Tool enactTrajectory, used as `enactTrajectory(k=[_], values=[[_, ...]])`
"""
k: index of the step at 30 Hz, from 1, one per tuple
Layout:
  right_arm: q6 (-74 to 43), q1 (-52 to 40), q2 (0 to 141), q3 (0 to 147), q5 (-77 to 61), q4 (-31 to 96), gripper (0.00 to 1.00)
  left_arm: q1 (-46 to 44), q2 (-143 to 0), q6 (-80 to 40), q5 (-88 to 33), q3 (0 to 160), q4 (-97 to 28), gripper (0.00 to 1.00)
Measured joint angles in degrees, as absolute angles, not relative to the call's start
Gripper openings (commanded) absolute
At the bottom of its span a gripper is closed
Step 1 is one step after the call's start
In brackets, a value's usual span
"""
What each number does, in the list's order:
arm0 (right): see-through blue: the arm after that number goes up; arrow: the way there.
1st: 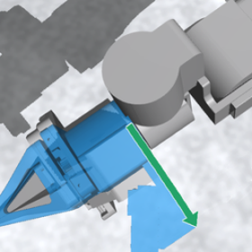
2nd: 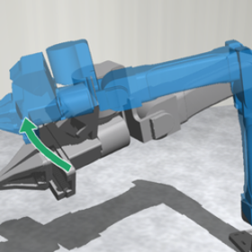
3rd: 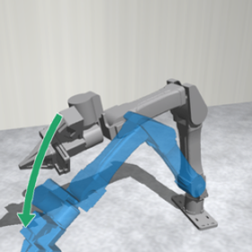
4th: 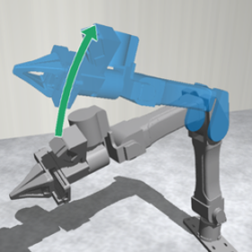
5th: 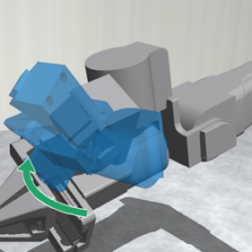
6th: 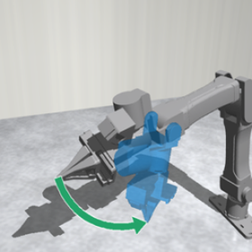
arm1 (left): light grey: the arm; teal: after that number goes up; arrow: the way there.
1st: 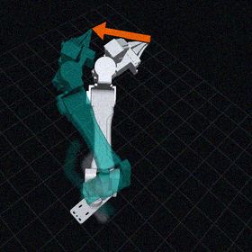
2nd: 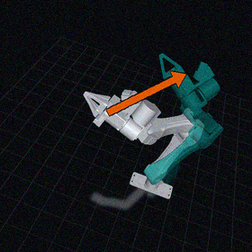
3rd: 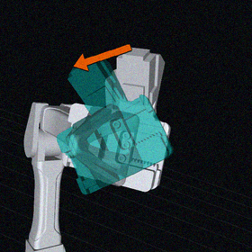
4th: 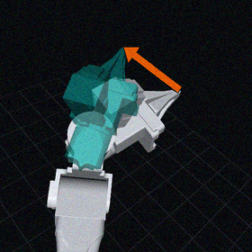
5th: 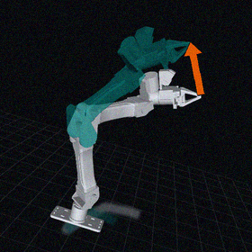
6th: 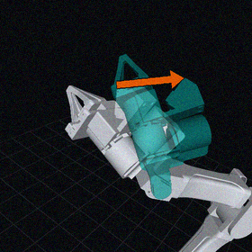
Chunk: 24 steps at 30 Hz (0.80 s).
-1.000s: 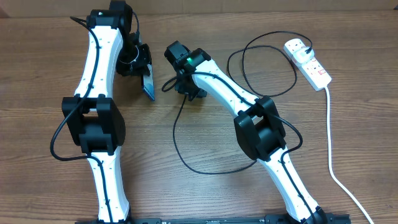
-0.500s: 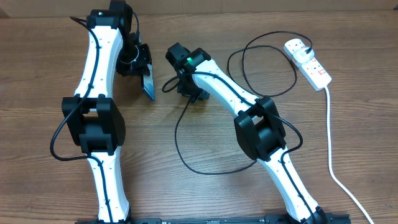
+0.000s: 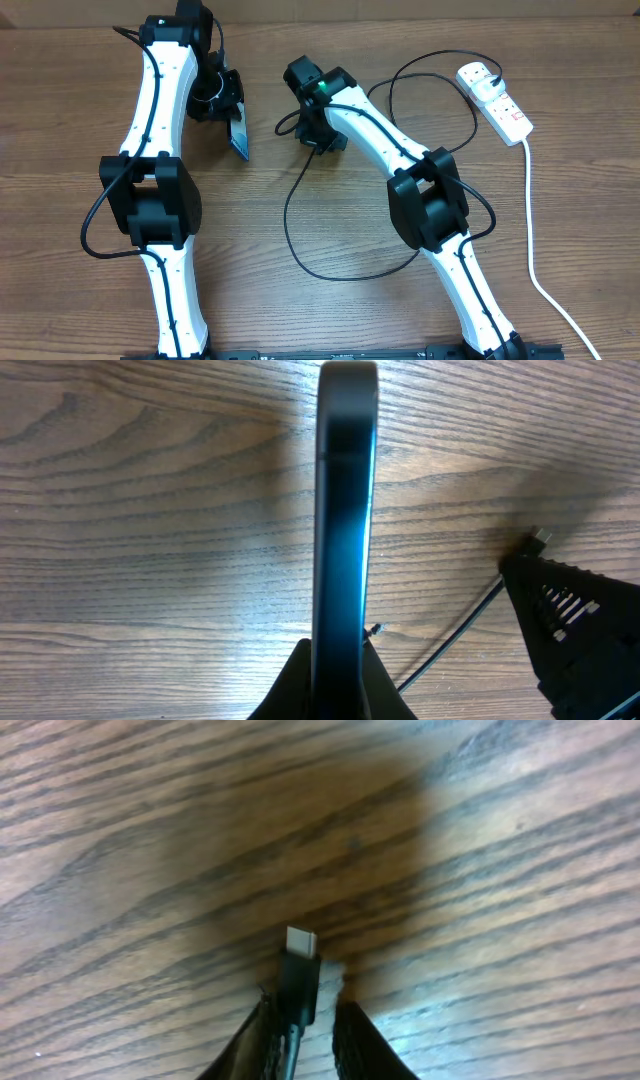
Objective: Plug charger to phone and switch on socket
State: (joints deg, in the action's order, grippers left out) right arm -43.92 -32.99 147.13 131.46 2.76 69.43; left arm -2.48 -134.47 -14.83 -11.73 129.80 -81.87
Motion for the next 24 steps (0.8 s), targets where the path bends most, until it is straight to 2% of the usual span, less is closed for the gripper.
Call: enactTrajectory(k=[11, 17, 24], values=[[-43.48, -33.15, 147.13, 130.91, 2.33, 68.4, 0.1, -2.52, -134.47, -14.83, -11.73, 129.8, -81.65, 0.04], [-43.51, -33.15, 147.13, 130.87, 2.11, 68.16, 0.04, -2.52, -134.47, -14.83, -11.73, 129.8, -81.56, 0.04], [-43.48, -32.99, 147.13, 130.87, 1.15, 68.16, 0.04, -2.52, -134.47, -14.81, -11.75, 129.8, -81.1, 0.04]])
